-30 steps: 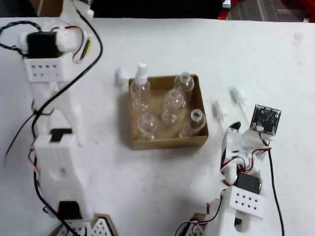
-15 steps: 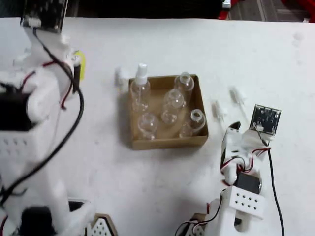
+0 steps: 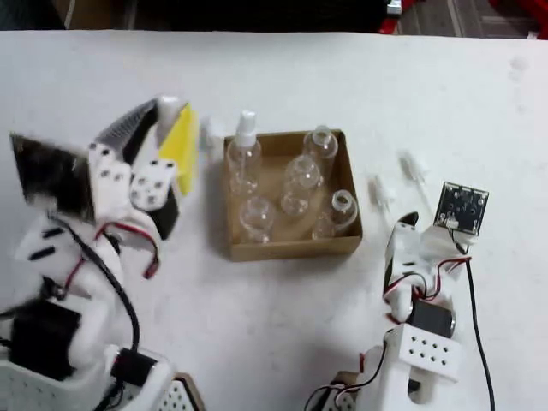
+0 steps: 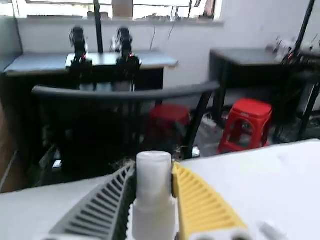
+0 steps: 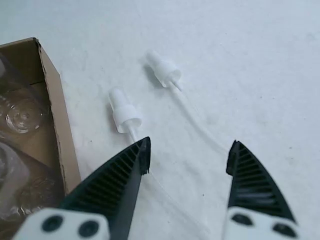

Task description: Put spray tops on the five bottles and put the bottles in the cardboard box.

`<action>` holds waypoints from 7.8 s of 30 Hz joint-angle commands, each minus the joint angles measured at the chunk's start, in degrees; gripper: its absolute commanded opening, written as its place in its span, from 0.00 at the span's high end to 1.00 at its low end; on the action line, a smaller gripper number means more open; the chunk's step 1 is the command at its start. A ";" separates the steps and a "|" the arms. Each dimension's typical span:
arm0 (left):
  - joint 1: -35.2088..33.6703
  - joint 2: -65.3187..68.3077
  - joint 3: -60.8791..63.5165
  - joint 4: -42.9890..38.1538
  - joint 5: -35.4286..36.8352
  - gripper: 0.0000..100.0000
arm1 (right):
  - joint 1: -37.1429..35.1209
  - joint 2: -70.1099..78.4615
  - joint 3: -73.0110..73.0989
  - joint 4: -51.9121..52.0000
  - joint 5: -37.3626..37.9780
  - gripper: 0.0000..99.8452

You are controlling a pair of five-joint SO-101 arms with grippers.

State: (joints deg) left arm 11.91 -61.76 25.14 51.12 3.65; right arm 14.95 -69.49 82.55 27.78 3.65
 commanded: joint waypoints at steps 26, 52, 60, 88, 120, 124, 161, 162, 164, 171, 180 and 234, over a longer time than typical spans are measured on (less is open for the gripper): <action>13.41 7.69 24.62 -47.74 -2.46 0.98 | 0.48 -0.48 -0.18 -2.33 0.79 0.77; 12.97 5.93 34.46 -54.33 3.43 0.98 | 0.40 -0.48 -0.18 -2.24 0.79 0.77; 12.97 7.96 36.22 -55.38 3.52 0.98 | 0.57 -0.48 -0.18 -2.24 0.79 0.77; 12.97 7.96 62.33 -78.42 4.04 0.92 | 0.48 -0.48 -0.18 -2.24 0.79 0.77; -7.25 -32.66 48.62 -30.51 8.53 0.88 | 0.31 -0.13 -0.09 -2.24 0.79 0.77; -14.37 -32.75 49.05 -25.58 -1.85 0.83 | 0.31 -0.13 -0.09 -2.07 0.79 0.77; -14.55 105.54 -78.77 21.19 5.98 0.82 | -1.10 -0.48 1.05 -3.47 0.88 0.77; -14.55 108.35 -81.49 21.27 6.07 0.82 | -1.10 -0.48 1.05 -3.47 0.88 0.77; -14.55 113.63 -86.95 22.15 6.15 0.82 | -1.10 -0.48 1.05 -3.47 0.88 0.77; -13.67 128.22 -104.18 26.55 10.55 0.82 | -1.10 -0.48 1.05 -3.47 0.88 0.77; -10.51 138.95 -115.52 28.04 11.08 0.82 | -1.01 -0.48 1.05 -3.47 0.88 0.77; -13.76 83.82 -36.75 28.31 -3.16 0.96 | -1.27 -0.48 1.05 -3.47 0.88 0.77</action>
State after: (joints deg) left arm -1.54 30.73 -23.21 87.16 3.91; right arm 14.86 -69.49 84.04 25.58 3.74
